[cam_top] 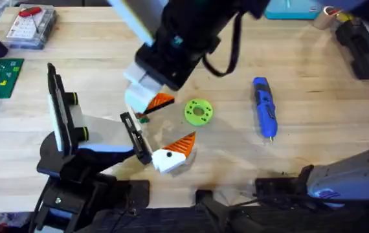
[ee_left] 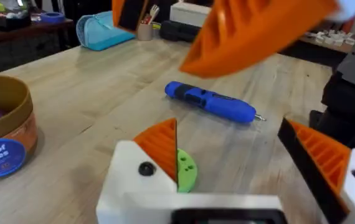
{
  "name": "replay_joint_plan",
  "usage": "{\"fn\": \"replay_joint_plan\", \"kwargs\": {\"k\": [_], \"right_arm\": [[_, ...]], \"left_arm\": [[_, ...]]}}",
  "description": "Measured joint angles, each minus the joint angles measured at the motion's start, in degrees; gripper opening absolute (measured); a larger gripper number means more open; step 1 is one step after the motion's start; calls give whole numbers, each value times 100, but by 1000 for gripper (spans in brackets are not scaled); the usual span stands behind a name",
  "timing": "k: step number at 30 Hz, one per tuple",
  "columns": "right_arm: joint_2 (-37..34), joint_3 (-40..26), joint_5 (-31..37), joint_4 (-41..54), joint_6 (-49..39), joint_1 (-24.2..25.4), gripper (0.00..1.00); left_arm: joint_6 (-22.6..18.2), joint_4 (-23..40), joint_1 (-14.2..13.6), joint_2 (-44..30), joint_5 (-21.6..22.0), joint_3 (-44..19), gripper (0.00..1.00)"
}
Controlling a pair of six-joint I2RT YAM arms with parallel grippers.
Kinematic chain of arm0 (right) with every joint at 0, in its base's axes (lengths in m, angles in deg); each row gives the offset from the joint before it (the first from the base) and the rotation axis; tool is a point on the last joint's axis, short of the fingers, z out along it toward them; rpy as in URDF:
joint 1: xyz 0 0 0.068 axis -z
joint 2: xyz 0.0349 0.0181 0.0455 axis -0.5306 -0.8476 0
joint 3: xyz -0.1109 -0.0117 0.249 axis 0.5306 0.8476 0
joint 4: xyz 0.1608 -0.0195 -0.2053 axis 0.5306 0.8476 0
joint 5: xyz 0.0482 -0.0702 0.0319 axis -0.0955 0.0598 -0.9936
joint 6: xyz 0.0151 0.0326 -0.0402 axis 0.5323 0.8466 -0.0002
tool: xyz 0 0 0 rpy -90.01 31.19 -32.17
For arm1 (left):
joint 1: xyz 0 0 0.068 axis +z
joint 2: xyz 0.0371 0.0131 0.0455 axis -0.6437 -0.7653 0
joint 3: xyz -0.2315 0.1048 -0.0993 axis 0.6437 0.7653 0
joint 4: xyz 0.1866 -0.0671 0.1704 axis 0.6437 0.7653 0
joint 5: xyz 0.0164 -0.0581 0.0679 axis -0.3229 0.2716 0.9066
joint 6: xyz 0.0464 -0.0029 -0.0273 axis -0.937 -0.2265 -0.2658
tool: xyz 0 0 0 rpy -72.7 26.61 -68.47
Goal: Pick up the gripper from the table and insert it into the empty holder that is missing its gripper. Then pick up a screw, insert it into the mounting hole, and use the screwdriver to tighten it. Finally, clean up the table by picking up the vegetable and placing it into the bucket.
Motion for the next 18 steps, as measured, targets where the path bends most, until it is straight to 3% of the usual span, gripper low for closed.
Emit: {"fn": "replay_joint_plan", "kwargs": {"k": [6,18], "right_arm": [[147,-24,21,228,0,320,995],[146,-26,20,755,22,415,995]], "left_arm": [[-2,0,0,2,0,0,986],[-2,0,0,2,0,-1,986]]}}
